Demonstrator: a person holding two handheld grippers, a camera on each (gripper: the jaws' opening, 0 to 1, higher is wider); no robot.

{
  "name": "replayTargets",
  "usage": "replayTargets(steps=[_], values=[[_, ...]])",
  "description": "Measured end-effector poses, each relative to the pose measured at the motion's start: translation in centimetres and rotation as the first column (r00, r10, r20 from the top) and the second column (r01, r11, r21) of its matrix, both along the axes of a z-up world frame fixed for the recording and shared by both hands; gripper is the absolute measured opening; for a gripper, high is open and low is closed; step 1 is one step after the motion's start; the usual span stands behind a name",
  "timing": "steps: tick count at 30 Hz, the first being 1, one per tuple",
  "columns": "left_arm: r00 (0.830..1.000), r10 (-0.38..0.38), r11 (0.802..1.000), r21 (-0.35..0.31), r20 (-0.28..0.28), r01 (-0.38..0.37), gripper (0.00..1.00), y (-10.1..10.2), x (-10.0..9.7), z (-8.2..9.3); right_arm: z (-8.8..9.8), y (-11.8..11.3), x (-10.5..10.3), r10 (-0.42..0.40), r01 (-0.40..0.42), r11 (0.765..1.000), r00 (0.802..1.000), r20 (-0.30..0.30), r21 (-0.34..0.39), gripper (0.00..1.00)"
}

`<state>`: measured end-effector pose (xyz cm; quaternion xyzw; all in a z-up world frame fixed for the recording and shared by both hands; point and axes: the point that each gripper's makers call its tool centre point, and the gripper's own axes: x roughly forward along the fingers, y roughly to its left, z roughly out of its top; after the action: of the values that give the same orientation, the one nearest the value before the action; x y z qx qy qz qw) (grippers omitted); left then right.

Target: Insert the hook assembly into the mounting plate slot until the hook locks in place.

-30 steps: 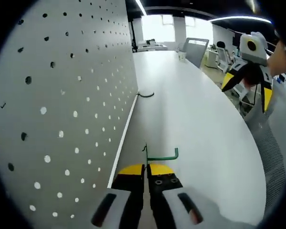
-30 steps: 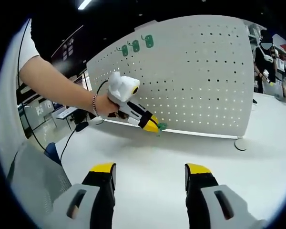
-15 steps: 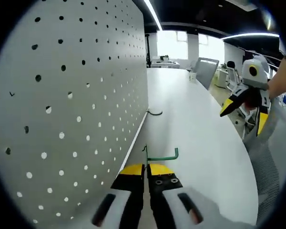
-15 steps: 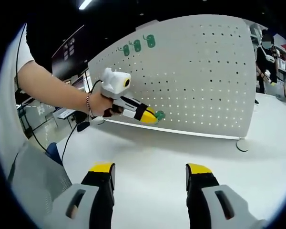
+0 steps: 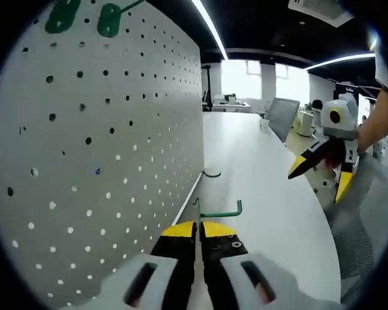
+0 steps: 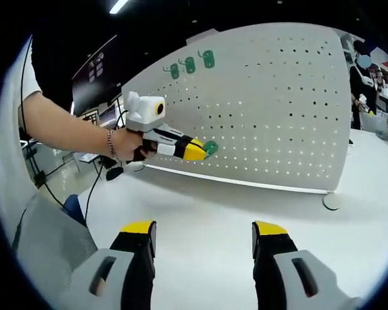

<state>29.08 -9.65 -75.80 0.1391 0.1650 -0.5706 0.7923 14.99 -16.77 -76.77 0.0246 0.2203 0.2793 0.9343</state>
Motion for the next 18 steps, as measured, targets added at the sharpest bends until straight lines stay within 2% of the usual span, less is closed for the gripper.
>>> replayTargets(steps=[10,18], values=[[0.999,0.025,0.997,-0.077,0.036,-0.022,0.02,0.1,-1.2,2.8,0.5,0.5,0.0,0.013,-0.013,1.0,1.0,0.005,0.001,0.59],[0.998,0.037,0.986,-0.167,0.06,-0.026,0.02,-0.5,-2.0,6.2,1.8,0.6,0.2,0.013,-0.013,1.0,0.999,0.03,0.008,0.59]])
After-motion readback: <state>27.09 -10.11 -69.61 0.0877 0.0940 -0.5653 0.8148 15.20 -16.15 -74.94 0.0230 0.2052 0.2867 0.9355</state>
